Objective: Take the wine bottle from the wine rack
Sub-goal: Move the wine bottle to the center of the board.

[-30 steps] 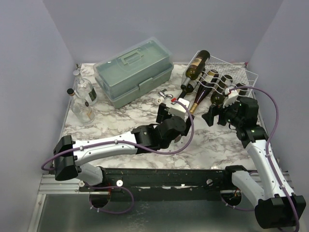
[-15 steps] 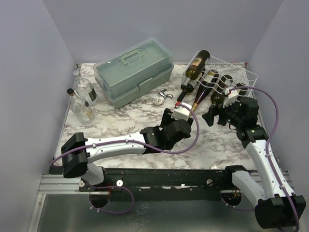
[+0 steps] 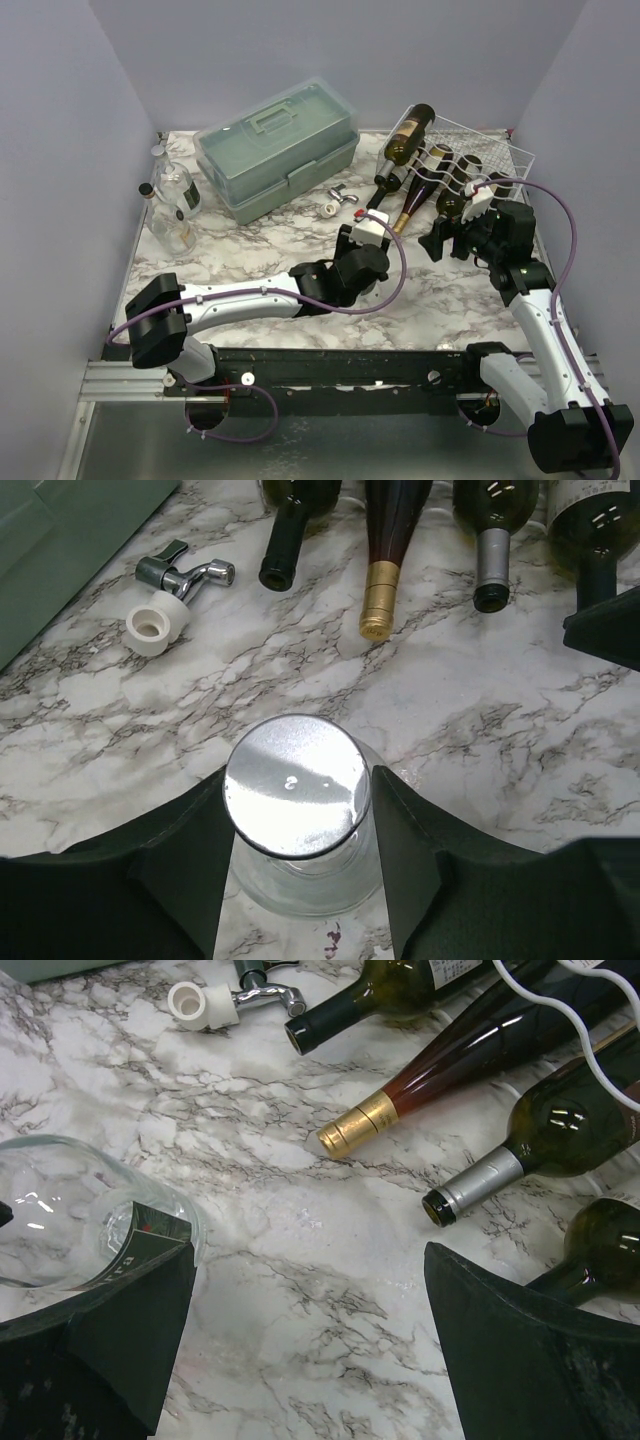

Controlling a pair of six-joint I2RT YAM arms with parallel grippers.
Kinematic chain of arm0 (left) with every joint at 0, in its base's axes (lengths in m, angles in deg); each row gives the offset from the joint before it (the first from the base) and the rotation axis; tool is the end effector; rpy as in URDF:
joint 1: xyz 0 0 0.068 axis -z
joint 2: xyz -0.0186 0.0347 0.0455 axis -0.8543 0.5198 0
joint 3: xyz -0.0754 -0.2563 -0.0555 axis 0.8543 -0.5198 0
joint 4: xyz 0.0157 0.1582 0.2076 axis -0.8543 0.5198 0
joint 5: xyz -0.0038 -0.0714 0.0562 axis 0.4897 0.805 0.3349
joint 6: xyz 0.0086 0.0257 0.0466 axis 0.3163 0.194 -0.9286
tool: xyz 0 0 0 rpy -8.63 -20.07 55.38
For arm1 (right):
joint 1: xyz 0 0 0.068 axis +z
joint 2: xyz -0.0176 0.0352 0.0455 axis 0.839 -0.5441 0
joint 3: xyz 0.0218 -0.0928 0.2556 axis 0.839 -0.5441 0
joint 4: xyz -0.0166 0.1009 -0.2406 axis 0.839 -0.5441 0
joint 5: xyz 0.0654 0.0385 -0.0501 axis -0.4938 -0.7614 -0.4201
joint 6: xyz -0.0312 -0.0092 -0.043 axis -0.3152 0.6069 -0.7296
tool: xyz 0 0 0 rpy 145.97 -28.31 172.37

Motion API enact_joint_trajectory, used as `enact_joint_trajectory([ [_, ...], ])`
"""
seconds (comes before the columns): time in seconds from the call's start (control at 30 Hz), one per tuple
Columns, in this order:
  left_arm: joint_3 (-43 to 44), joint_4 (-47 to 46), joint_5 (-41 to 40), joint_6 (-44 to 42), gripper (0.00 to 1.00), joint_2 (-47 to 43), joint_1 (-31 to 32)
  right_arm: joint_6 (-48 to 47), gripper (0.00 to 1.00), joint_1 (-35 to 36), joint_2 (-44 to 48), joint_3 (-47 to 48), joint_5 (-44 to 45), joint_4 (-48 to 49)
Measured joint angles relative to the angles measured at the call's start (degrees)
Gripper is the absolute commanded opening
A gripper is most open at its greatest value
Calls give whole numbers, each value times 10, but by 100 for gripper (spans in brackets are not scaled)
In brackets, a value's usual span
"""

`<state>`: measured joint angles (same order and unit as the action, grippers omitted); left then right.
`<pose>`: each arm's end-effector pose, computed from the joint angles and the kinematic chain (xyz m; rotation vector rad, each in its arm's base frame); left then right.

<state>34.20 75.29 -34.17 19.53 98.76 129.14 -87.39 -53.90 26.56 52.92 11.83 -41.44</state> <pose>0.1369 -0.3117 0.2866 0.3677 1.9168 -0.2656 0.1906 0.0254 0.2946 -0.4195 1.9780 0.4117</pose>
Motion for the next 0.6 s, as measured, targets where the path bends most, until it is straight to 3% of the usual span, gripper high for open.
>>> enact_joint_trajectory([
  [0.13,-5,-20,0,-2,33,0,-2,0,100,0,0,0,0,0],
  [0.47,-23,-50,15,-11,2,-9,-12,-1,100,0,0,0,0,0],
  [0.6,-41,-56,15,-24,0,-27,-14,-1,100,0,-1,0,2,0],
])
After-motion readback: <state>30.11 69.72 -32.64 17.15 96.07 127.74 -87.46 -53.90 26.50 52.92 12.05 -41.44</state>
